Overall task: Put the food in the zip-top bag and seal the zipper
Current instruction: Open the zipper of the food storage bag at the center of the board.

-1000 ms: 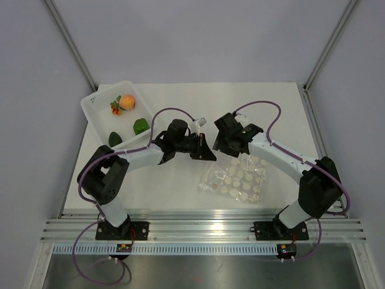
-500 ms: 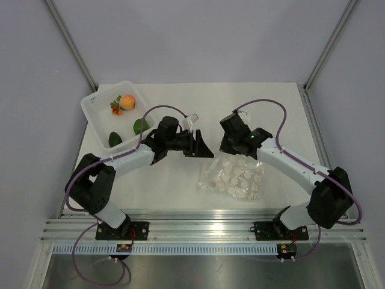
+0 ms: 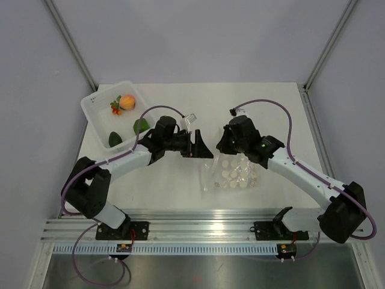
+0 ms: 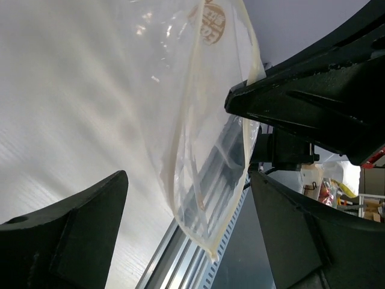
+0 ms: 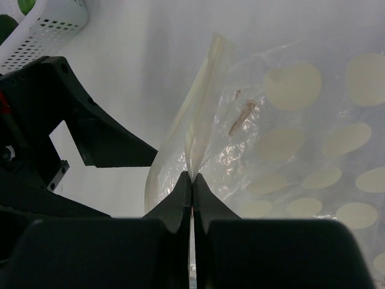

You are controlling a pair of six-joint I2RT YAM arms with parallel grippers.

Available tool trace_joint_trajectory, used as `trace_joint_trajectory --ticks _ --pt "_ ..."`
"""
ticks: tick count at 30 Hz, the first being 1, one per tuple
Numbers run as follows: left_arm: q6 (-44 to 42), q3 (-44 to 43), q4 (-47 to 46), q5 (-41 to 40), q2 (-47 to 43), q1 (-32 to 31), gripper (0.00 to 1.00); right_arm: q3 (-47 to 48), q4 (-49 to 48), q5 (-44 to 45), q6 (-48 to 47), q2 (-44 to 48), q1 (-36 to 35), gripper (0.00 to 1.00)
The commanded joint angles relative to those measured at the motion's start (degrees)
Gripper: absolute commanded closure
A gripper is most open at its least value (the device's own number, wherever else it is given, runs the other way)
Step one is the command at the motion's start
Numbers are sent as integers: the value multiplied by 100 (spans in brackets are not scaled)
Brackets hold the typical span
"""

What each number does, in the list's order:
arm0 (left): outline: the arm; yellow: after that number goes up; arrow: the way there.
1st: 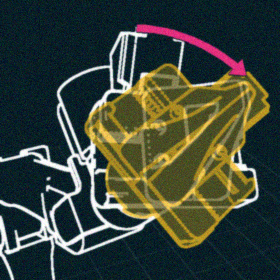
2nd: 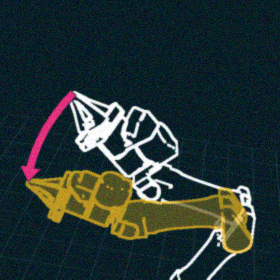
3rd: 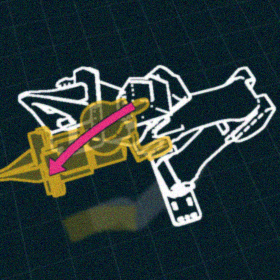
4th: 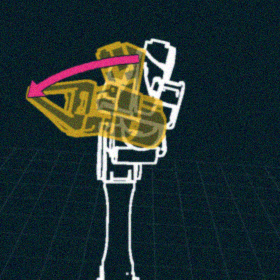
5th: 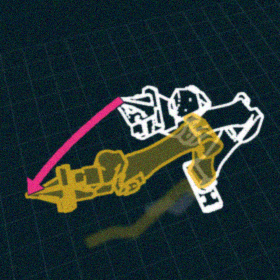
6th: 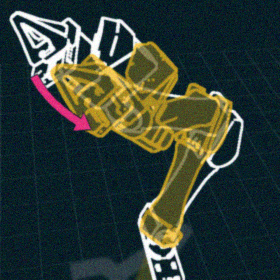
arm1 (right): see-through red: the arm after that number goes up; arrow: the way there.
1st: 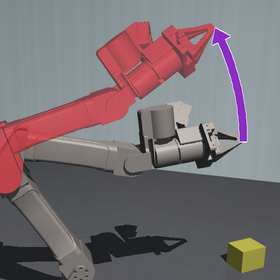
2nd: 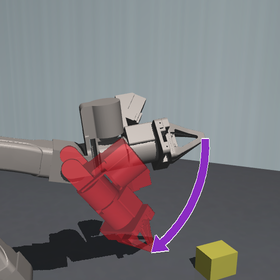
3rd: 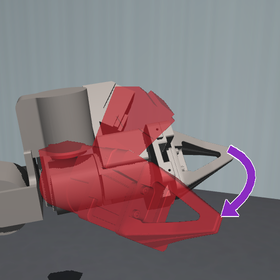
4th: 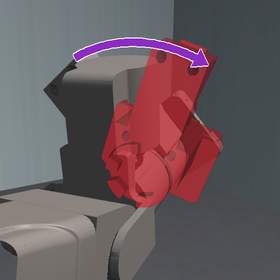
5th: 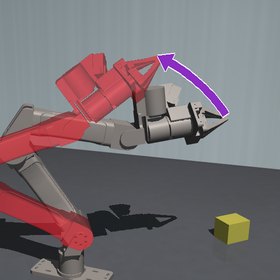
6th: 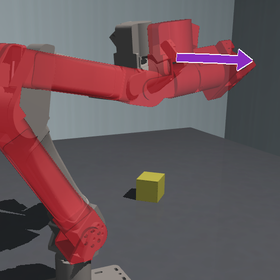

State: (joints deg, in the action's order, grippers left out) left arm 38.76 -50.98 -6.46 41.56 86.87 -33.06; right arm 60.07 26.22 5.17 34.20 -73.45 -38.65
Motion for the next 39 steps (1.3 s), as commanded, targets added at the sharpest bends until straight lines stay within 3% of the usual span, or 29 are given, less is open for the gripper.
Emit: trace_joint_trajectory --ticks 1,4,7,8,9,11,12,13,16,18,20,23,32,39 --pt "-281 -412 30 159 163 -253 15 101 -293 -261 -211 -3 -46 100" --pt "-369 -500 162 -6 400 -385 27 154 -293 -445 -317 -3 -37 100" --pt "-369 -579 223 -156 611 -394 57 294 -39 -647 -545 24 -46 100" --pt "-369 -597 189 -87 647 -394 77 460 345 -631 -754 15 -37 100" --pt "-369 -606 154 87 656 -394 88 514 540 -570 -826 24 -37 100" --pt "-369 -606 75 133 586 -386 100 575 1005 -114 -923 94 -37 96" --pt "-396 -589 48 116 498 -394 100 610 1156 79 -923 172 -37 93" --pt "-405 -588 40 89 463 -394 100 637 1297 446 -889 217 -37 81" --pt "-317 -606 -83 98 445 -386 100 804 1684 844 -696 287 -46 69" --pt "-142 -580 -215 124 453 -394 100 918 1808 872 -528 253 -54 63" --pt "-36 -553 -400 115 445 -394 100 1014 1895 941 -362 182 -81 46" --pt "96 -544 -496 -25 427 -386 100 1050 1905 1065 -186 7 -221 32" --pt "360 -509 -699 -227 454 -394 100 910 1623 1276 210 -29 -739 34" --pt "369 -527 -725 -210 427 -394 100 796 1676 1626 368 -354 -942 43"
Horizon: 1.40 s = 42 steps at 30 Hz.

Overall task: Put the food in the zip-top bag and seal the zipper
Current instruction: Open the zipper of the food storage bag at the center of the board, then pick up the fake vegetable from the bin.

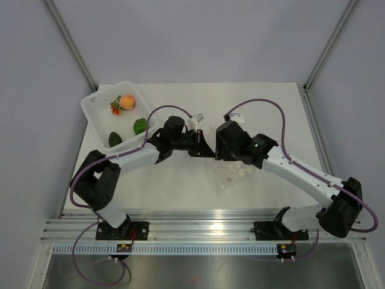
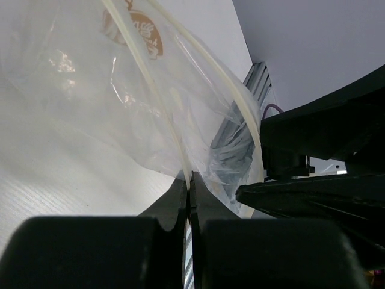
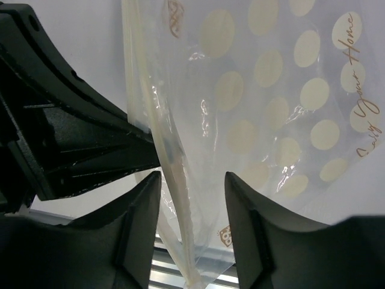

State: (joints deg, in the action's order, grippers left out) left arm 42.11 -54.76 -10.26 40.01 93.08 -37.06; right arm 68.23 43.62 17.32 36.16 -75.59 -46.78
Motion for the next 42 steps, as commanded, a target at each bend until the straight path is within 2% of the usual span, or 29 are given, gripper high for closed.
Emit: trace_joint_trajectory --ticks 1,3,6,7,8,12,16,21,26,31,32,33,36,40,42 --pt "43 -140 -362 -37 -202 6 100 -46 -116 499 198 -175 -129 49" --pt "61 -140 -389 -2 -220 6 100 -64 -143 867 242 -254 -138 58" --pt "52 -114 -345 42 -255 6 100 -82 -336 1141 207 -237 -138 81" --pt "8 -140 -267 42 -246 14 100 -38 -397 1194 68 -228 -138 95" --pt "-175 -279 143 -54 -220 14 100 6 -424 1325 -29 -219 -138 100" --pt "-738 -754 1420 -529 43 76 100 628 136 1914 -398 -131 -138 100" --pt "-1045 -992 1790 -520 359 173 100 982 463 2117 -409 70 -138 100" --pt "-1424 -1449 2485 -608 527 251 100 956 700 2249 -145 62 -138 100" --pt "-1758 -1564 2889 -705 369 383 100 1043 1289 2952 242 -324 -129 100" --pt "-1969 -1687 3109 -845 360 419 100 1114 843 2489 -3 -474 -138 100" --pt "-1978 -1722 3100 -846 360 410 85 1105 728 2408 -47 -491 -138 100" --pt "-1996 -1739 3100 -837 325 419 77 1114 527 2329 -126 -552 -138 100" --pt "-2083 -1853 3170 -915 229 428 64 1227 393 2188 -179 -754 -138 100" --pt "-2259 -2073 3583 -1171 36 629 57 1377 271 1986 -285 -957 -138 100" --pt "-2225 -2074 3628 -1066 -61 936 57 1386 139 1907 -346 -992 -138 100"
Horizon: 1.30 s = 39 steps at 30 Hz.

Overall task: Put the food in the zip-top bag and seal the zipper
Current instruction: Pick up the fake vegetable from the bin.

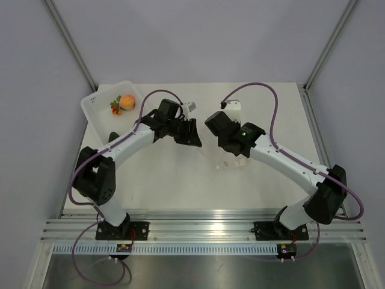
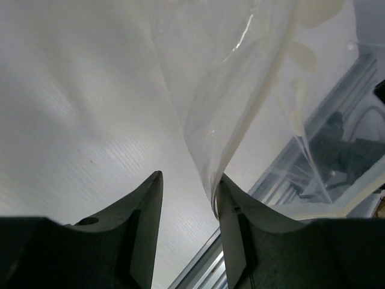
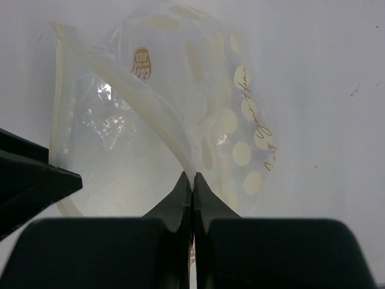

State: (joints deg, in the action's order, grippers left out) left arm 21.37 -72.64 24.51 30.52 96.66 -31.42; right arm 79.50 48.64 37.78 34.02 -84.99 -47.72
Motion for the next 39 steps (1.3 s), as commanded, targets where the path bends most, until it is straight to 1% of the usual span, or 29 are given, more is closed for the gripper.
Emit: trace_joint_trajectory --ticks 1,5,7,9,10,11,12,13,14,15,16,17,18,20,21,23,26,33,39 --pt "-124 -286 168 -65 -490 495 57 267 -390 -209 -150 -70 -44 100" --pt "8 -303 106 278 -867 1259 57 302 -540 -359 -255 -158 -44 100" --pt "43 -443 176 288 -956 1471 57 364 -575 -464 -299 -254 -35 100" --pt "61 -584 264 174 -965 1770 49 451 -645 -552 -361 -351 -35 100" --pt "78 -680 430 -88 -930 1875 47 487 -646 -648 -378 -395 -35 100" --pt "104 -846 510 -177 -895 2111 36 548 -689 -701 -413 -422 -35 100" --pt "139 -944 606 -248 -747 2244 31 557 -716 -754 -440 -457 -44 100" --pt "149 -1049 842 -449 -667 2385 28 575 -742 -842 -458 -466 -35 100" --pt "157 -1311 1010 -642 -553 2621 27 584 -794 -869 -492 -483 -35 100" --pt "97 -1453 1177 -905 -404 2728 26 584 -812 -895 -528 -483 -44 100" --pt "96 -1559 1474 -1491 -142 2894 23 592 -839 -956 -545 -492 -35 100" --pt "70 -1751 1573 -1697 9 2957 20 593 -874 -991 -589 -483 -35 100" --pt "52 -1806 1687 -1916 132 3018 13 610 -891 -1018 -607 -492 -35 100" --pt "43 -1859 1715 -2216 388 3089 9 654 -883 -1062 -642 -527 -35 100" --pt "61 -1833 1654 -2513 449 3089 7 671 -892 -1080 -660 -562 -35 100" --pt "78 -1806 1601 -2595 634 3089 7 715 -883 -1115 -660 -589 -44 100" --pt "52 -1850 1644 -2358 993 3089 7 698 -918 -1211 -616 -606 -44 100" --pt "43 -1657 1408 -2463 1407 3089 7 645 -936 -1405 -458 -624 -44 100" --pt "131 -1745 1329 -2604 1733 3098 15 628 -909 -1405 -414 -571 -44 100"
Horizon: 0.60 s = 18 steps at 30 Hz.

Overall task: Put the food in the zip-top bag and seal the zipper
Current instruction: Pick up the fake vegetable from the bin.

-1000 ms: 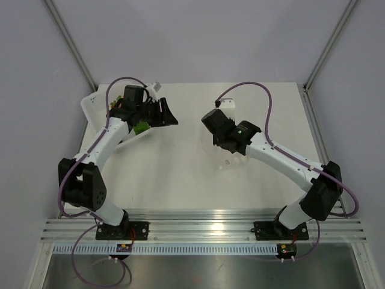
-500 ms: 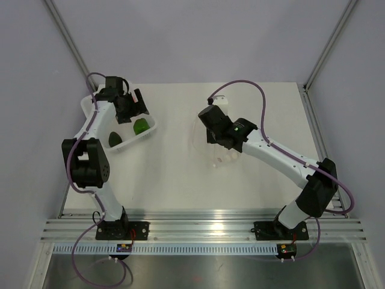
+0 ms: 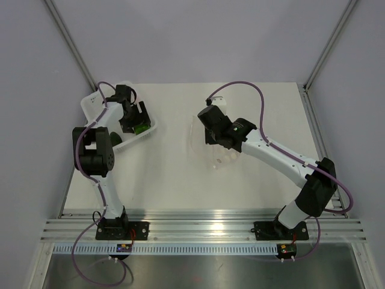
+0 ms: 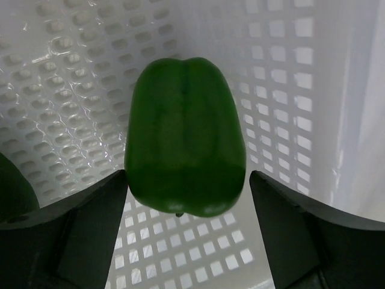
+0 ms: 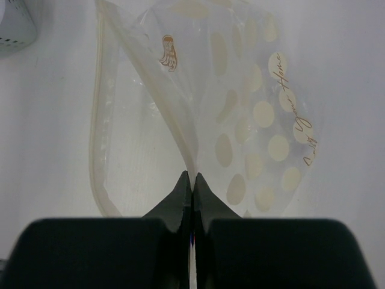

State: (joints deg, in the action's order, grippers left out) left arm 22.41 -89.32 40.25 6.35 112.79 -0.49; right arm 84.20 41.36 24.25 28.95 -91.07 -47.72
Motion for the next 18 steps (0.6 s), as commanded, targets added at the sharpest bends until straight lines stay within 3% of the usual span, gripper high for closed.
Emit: trace_joint_trajectory --ticks 1,5,9,10,18 --pt "35 -77 -280 -178 181 5 16 149 -173 -52 93 54 -44 100" --pt "96 -86 -377 -354 252 5 24 53 -181 -61 181 142 -44 100" --pt "132 203 -553 -450 -99 5 50 -18 -164 -61 225 177 -44 100" --pt "140 256 -579 -476 -204 5 61 -1 -172 -61 225 177 -44 100" --pt "-70 635 -439 -170 -1863 -65 68 280 -445 -465 190 -270 -44 100"
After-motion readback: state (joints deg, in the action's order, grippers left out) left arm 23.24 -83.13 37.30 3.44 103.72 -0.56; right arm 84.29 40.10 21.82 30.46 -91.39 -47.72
